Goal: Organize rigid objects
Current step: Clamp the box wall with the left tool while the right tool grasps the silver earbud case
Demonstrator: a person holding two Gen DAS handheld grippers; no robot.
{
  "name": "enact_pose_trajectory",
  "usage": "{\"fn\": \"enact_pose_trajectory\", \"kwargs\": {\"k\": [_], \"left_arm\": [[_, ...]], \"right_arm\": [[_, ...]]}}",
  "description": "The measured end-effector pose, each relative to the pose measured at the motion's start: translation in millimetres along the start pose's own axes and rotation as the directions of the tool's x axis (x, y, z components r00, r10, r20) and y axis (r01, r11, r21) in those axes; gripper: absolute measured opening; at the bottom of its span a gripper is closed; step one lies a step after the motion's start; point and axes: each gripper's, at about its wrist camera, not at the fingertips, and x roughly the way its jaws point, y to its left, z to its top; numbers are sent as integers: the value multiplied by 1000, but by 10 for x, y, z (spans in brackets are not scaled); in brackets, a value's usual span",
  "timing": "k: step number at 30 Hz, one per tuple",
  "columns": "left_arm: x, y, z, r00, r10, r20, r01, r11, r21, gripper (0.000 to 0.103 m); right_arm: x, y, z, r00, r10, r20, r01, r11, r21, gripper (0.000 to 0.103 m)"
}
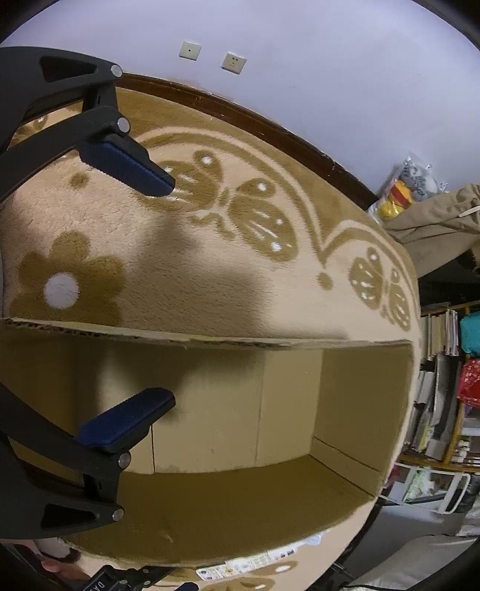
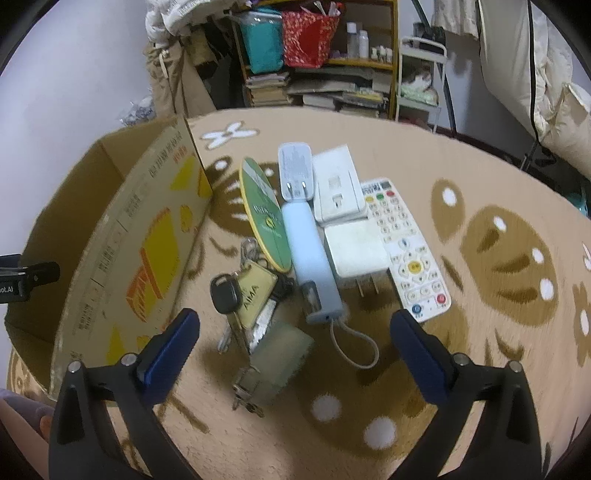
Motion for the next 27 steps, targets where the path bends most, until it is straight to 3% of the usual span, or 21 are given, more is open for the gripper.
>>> {"fn": "enact_pose_trajectory", "kwargs": {"k": [6,8,12,13,19,22,25,27], "left_arm": [[125,-23,-29,998,22,-50,-21,1000,9,102],[170,-32,-30,997,19,-71,-18,1000,9,89],[259,-49,-47,994,18,-107,-17,1000,13,73],[275,-54,-49,993,16,-116,-15,1000,13,64],[310,-88,-68,990,-33,-134,34,999,11,32],[290,-144,-85,990,-56,-131,60,998,25,15],[277,-186,-95,991,-49,-123,55,998,43,10],[254,-200,-100,992,-44,-115,50,998,48,10]], "right_arm": [[101,-63,-41,999,-3,-47,4,1000,27,103],[130,-72,-51,998,1,-60,1,999,34,100],[214,-84,-93,994,20,-105,-15,999,51,97],[230,-89,-102,993,25,-111,-19,998,57,96],[335,-151,-152,985,64,-163,-46,993,108,78],[321,-165,-139,986,73,-147,-56,991,120,59],[341,-139,-126,987,49,-153,-34,995,96,35],[339,-120,-125,987,41,-155,-28,996,85,35]]}}
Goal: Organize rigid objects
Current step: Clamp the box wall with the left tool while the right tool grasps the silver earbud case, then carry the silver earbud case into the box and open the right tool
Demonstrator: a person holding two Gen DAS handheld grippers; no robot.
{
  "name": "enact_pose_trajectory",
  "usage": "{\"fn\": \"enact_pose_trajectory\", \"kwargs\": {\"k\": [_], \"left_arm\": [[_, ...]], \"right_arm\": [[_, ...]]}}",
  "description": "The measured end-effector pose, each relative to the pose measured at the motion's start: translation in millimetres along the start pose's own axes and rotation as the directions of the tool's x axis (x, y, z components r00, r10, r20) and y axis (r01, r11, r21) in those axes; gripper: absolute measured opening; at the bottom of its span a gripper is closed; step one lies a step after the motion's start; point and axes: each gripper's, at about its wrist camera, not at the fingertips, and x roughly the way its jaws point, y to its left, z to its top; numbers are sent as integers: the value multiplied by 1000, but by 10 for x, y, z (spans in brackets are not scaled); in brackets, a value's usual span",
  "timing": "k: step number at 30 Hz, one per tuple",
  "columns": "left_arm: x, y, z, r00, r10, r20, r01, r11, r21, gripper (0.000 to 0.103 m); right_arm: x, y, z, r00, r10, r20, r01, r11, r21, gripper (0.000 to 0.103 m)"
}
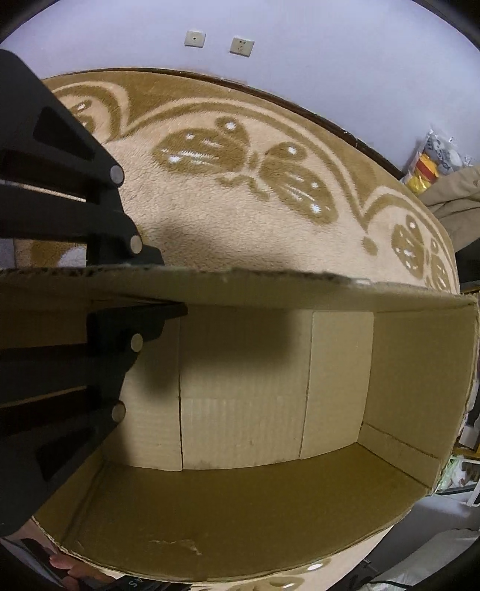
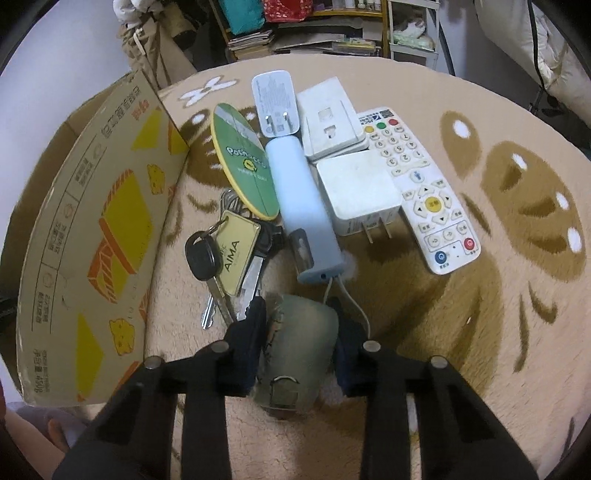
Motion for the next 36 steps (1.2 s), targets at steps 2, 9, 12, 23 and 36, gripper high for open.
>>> {"fn": "enact_pose_trajectory", "kwargs": {"k": [2,9,12,23,36], "left_arm": [[-12,10,5,1000,-6,5,6,1000,-3,10],[-7,1,-3,1000,-3,9,3,1000,-1,9],[-14,-6,-4,1000,-4,9,4,1000,0,9],[-22,-28,-29,1000,-4,13,4,1000,0,9],[-18,3,-16,1000,-13,12,13,1000,-1,9]], "right_arm": [[-36,36,-2,1000,-7,18,7,1000,-13,32],[-218,76,28,996,4,85,-3,1000,-9,31],[-290,106,60,994,6,111,-4,1000,-20,31],[-606,448,334,972,89,218,-74,994,-77,30],[-1035,560,755,927,198,318,-186,980,-67,29]]}}
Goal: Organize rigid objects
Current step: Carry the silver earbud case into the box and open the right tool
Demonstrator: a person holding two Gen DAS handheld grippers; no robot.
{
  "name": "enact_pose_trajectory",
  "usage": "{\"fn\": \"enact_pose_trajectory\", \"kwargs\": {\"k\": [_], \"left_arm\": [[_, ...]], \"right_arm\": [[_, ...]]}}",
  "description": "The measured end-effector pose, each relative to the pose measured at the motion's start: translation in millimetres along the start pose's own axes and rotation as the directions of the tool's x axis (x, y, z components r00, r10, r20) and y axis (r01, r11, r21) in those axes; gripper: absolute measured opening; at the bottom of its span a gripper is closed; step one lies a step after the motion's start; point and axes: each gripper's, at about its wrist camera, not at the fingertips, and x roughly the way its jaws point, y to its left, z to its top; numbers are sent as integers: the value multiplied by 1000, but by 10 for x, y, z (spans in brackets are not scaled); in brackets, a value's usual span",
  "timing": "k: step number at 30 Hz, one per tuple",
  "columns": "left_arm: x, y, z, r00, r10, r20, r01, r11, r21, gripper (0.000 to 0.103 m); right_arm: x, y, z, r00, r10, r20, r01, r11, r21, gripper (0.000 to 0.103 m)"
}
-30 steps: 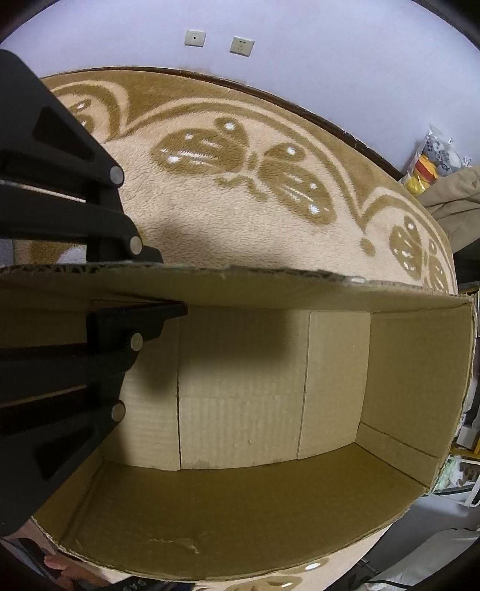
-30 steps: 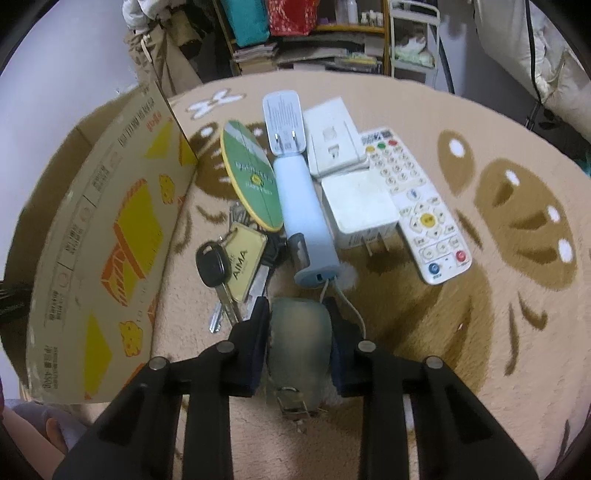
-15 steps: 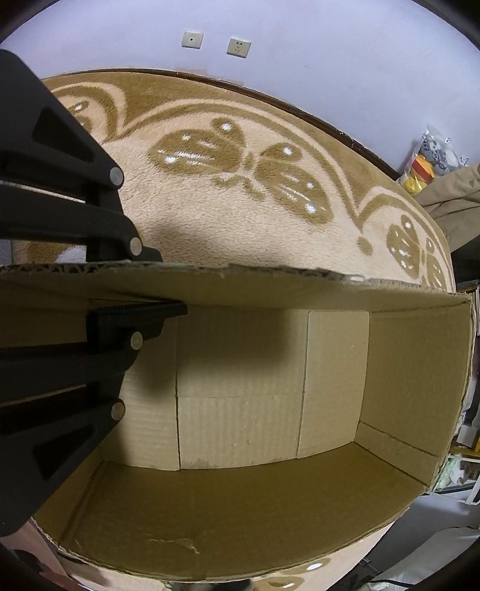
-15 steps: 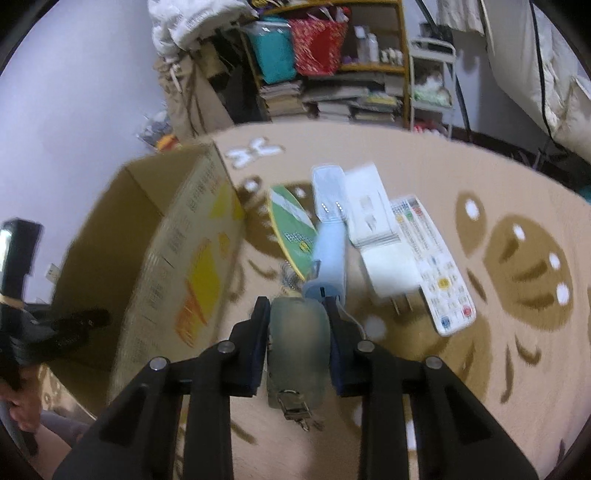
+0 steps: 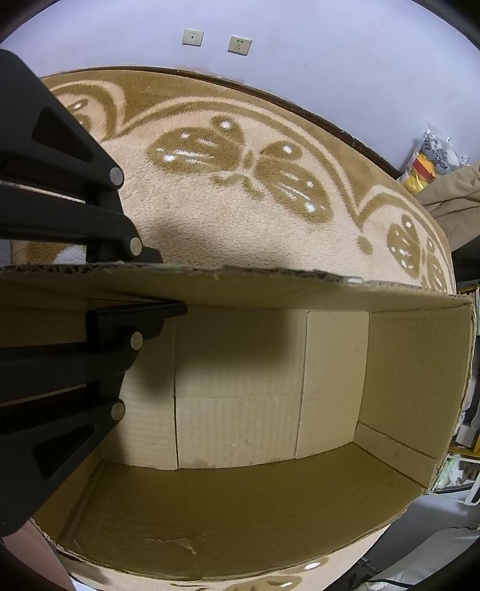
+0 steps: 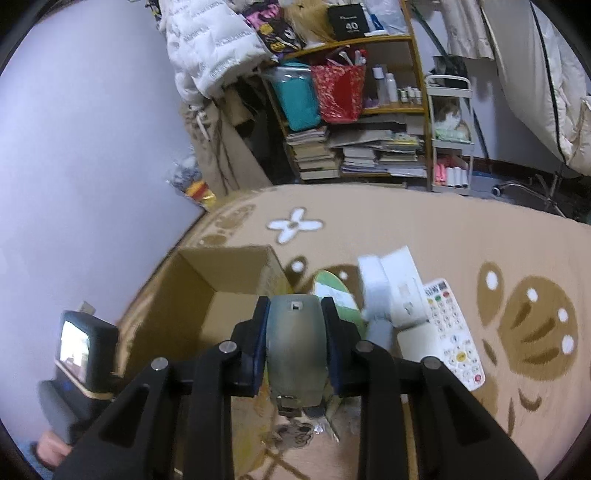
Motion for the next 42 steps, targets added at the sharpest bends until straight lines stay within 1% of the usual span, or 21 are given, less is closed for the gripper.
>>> {"fn": "enact_pose_trajectory", "kwargs": {"k": [4,8,11,14,19,23,27,34,38,39,40,41,42], "left_arm": [[2,6,-8,1000,-1,0,1,1000,0,9],[-5,13,-11,1000,-6,2,6,1000,-3,9],[-5,15,-7,1000,-7,3,7,1000,-5,9],[-4,24,-3,1000,-12,4,12,1000,-9,9],[3,28,-5,1000,-16,4,16,1000,-10,9],[9,35,-2,1000,-21,2,21,1000,-13,9],[12,34,-4,1000,-21,3,21,1000,-12,9],[0,50,-10,1000,-28,10,28,999,-20,9],[-1,54,-12,1000,-29,10,30,999,-23,9],[-2,56,-12,1000,-28,10,28,999,-22,10],[-7,56,-9,999,-32,11,32,999,-22,9],[-6,60,-10,1000,-28,13,29,999,-22,10],[-6,61,-8,1000,-26,13,27,999,-21,10]], "right_arm": [[-50,77,97,1000,4,17,-4,1000,-31,29],[-61,221,235,999,32,24,-31,998,-60,29],[10,346,356,998,55,23,-53,996,-78,29],[150,438,443,996,87,7,-86,994,-68,29],[410,580,409,991,135,-25,-136,989,-56,29],[592,653,328,990,129,-65,-132,990,-49,29],[755,641,256,989,103,-108,-108,993,-43,29],[839,629,180,987,68,-148,-79,995,-67,30],[752,618,190,991,66,-120,-76,994,-79,30],[715,613,199,991,70,-116,-79,994,-81,32],[677,608,212,991,68,-113,-78,993,-84,44],[645,599,226,992,61,-110,-70,994,-87,62],[598,582,236,993,52,-102,-61,994,-90,68]]}}
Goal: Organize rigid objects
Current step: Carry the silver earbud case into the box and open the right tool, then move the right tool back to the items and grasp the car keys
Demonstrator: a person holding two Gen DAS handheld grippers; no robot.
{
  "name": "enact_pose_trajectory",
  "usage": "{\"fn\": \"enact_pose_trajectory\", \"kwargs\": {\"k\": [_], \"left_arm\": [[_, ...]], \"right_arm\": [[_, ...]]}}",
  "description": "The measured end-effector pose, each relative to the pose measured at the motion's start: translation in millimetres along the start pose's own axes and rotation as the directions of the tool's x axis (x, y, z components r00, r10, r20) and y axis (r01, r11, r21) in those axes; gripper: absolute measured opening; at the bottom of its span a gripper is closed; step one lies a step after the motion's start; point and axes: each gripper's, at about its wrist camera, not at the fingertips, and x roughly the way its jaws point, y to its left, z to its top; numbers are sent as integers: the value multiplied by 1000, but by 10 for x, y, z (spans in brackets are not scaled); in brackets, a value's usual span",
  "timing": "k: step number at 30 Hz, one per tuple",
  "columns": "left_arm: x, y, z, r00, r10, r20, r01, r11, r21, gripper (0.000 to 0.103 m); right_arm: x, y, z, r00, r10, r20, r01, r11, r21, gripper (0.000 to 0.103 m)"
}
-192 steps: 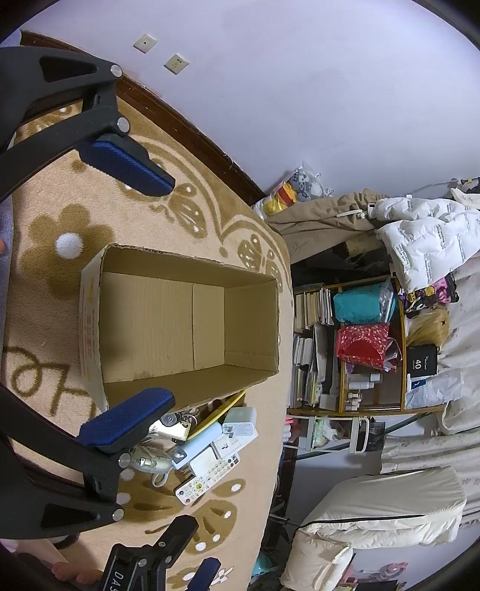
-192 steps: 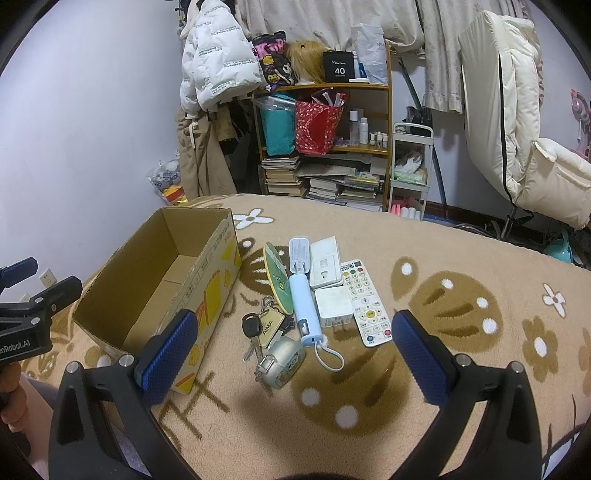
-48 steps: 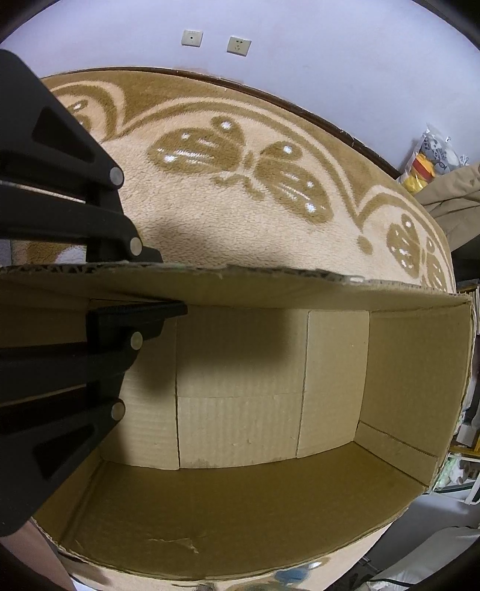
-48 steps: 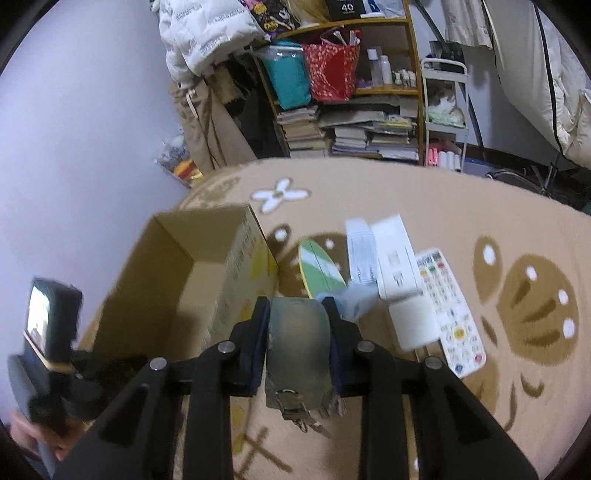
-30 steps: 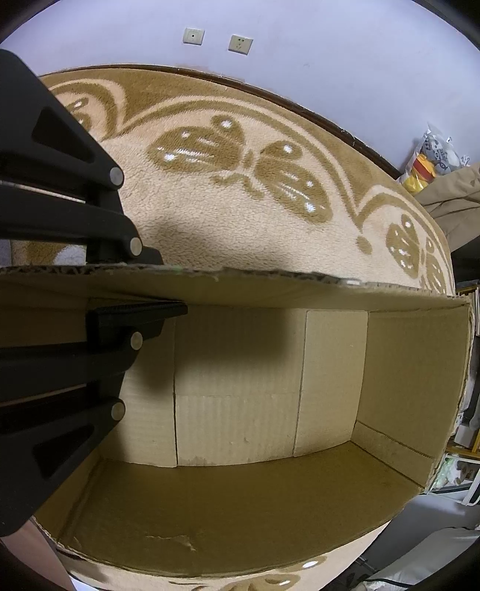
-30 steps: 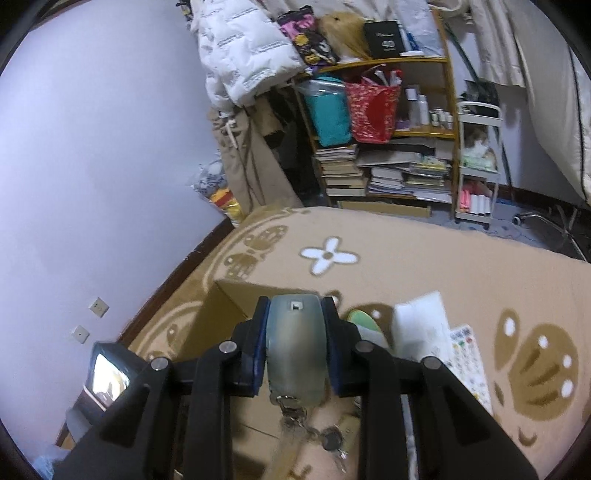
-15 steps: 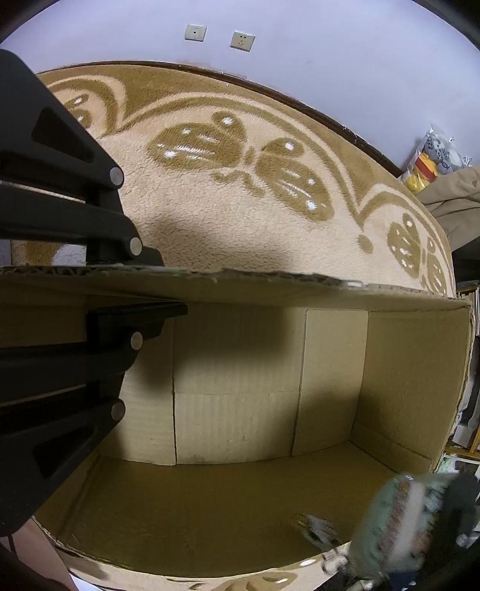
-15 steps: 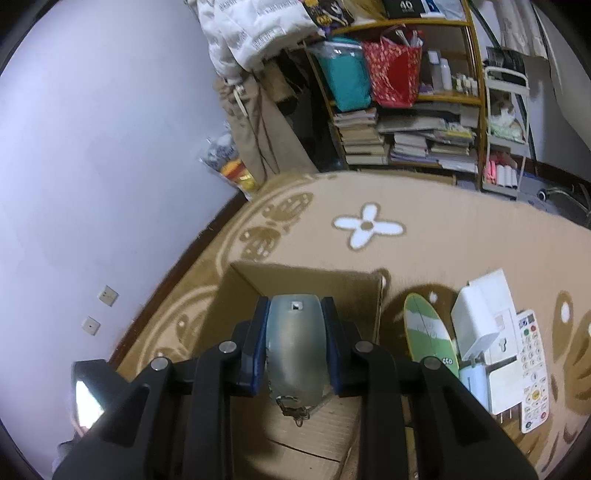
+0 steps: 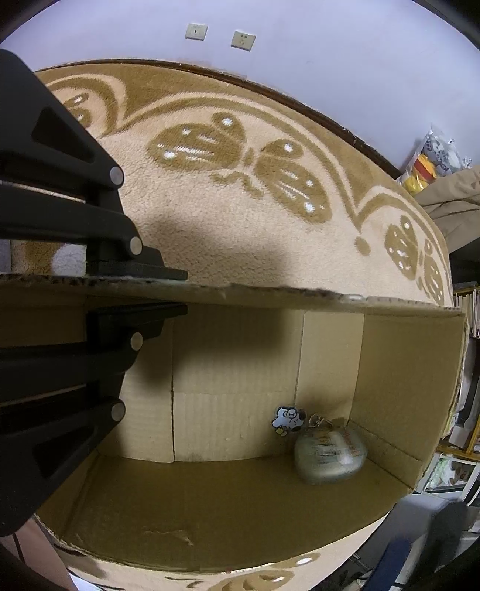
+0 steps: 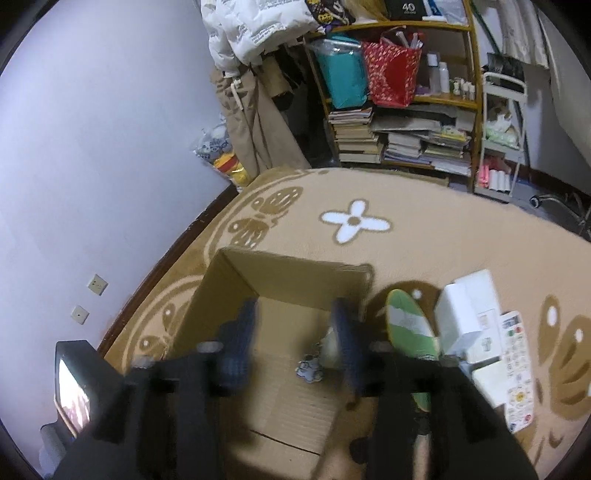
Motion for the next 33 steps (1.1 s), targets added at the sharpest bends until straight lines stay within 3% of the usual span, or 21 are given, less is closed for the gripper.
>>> {"fn": "enact_pose_trajectory", "kwargs": {"k": [5,9,19,33], "left_arm": [[-9,0,5,1000,-4,-2,4,1000,-6,9],[-13,3,10,1000,-3,-1,3,1000,-4,10],[-2,-2,-1,1000,0,-1,0,1000,-3,10],[12,-10,-15,1000,-4,0,4,1000,-6,10]], "right_arm": [[-159,-143,-21,999,-31,6,31,999,-6,84],[-176,-356,-132,997,-70,-21,70,997,20,84],[-23,-893,-545,990,-74,-121,90,988,128,84],[179,-940,-990,979,-39,-202,69,987,142,82]]}}
